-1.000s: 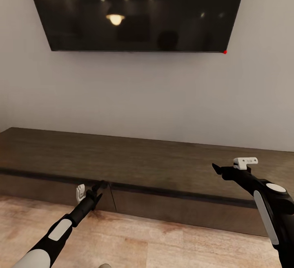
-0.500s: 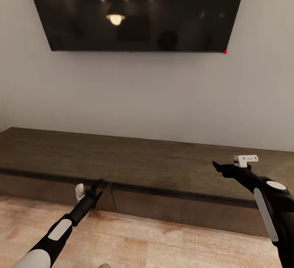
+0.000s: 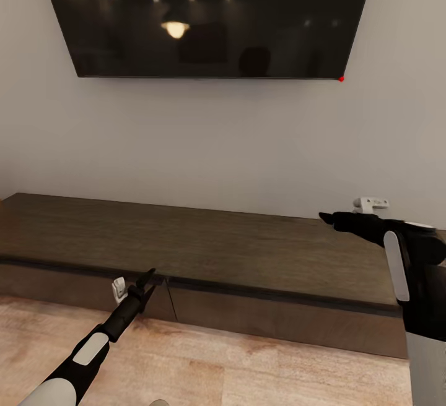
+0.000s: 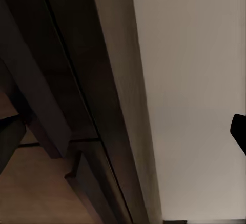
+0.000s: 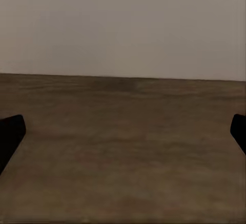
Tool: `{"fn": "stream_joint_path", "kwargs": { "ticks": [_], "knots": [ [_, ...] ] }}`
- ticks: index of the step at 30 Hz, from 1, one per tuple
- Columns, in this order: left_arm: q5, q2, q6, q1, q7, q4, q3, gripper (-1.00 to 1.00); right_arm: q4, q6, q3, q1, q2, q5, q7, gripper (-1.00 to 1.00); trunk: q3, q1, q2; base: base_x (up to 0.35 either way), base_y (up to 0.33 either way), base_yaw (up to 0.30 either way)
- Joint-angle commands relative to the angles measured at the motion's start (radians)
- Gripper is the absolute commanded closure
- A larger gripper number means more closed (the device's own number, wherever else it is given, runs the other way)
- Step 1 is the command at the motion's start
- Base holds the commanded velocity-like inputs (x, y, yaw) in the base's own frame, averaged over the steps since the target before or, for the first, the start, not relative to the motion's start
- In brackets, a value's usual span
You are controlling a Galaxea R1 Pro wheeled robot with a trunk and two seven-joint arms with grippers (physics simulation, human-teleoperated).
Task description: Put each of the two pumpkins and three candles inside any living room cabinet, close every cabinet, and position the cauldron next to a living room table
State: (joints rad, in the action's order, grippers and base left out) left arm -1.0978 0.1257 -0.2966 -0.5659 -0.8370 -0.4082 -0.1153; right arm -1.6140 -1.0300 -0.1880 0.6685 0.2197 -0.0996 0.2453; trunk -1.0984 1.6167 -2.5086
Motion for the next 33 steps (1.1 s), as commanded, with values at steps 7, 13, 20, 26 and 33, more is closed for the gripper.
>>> {"fn": "stream_joint_path", "kwargs": {
  "ticks": [7,13,20,26,33],
  "knots": [
    [-0.011,0.002,0.006,0.016,-0.004,0.007,-0.007,-1.0,0.0,-0.017,0.004,0.005,-0.002,0.0,0.0,-1.0,0.0,0.0,0.0,0.0,0.0,0.0],
    [-0.012,0.006,0.007,0.02,0.001,0.028,-0.009,-1.0,0.0,-0.017,0.005,0.004,-0.002,0.0,0.0,-1.0,0.0,0.0,0.0,0.0,0.0,0.0],
    [-0.012,0.008,0.007,0.02,0.003,0.03,-0.01,-1.0,0.0,-0.017,0.006,0.003,-0.002,0.0,0.0,-1.0,-0.001,0.0,0.0,0.0,0.0,0.0],
    [-0.01,0.008,0.007,0.017,0.01,0.031,-0.01,-1.0,0.0,-0.017,0.009,0.002,-0.001,0.0,0.0,-1.0,-0.008,0.0,0.0,0.0,0.0,0.0],
    [-0.009,0.004,0.025,0.009,0.049,0.031,-0.008,-1.0,0.0,-0.017,0.011,-0.008,0.0,0.0,0.0,-1.0,-0.011,0.0,0.0,0.0,0.0,0.0]
  ]
}}
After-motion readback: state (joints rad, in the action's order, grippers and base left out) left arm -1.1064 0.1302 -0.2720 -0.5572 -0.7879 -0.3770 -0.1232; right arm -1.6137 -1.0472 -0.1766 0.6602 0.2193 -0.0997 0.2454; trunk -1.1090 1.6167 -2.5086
